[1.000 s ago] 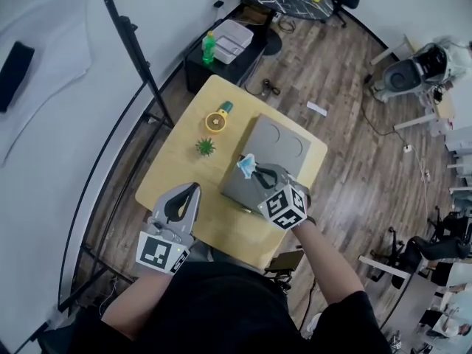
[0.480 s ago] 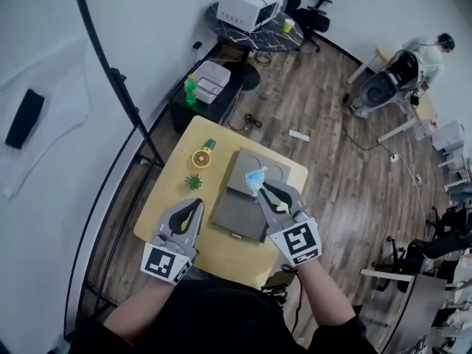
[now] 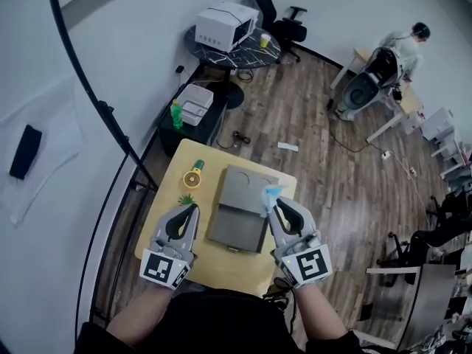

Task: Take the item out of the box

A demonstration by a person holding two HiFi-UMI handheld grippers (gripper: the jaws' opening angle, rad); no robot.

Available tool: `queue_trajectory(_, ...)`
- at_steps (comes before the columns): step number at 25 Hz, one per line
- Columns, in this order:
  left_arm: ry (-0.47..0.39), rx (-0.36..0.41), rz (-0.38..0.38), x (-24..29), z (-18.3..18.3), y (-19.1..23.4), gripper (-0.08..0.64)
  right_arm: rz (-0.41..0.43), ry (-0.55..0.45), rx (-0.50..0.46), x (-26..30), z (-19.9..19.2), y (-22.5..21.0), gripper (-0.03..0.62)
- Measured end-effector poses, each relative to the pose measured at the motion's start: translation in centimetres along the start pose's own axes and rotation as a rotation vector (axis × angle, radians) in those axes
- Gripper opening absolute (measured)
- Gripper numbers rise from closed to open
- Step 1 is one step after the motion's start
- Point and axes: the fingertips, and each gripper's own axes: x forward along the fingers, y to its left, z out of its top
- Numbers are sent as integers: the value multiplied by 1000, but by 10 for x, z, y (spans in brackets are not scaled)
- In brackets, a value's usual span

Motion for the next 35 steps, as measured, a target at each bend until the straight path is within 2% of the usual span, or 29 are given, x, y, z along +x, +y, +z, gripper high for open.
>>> queue_trajectory(9,-14,22,-27,7,14,-10,0,-109,-87,77,-34,-4,-8,40)
queue_trajectory(19,-19,31,-20,8,16,-12,0,-132,-134,92,-49,-10,-4,40)
queue_trajectory(35,-10,43,-16,9,13,-16,0,-158,-149,100,-56,-22,-9,38)
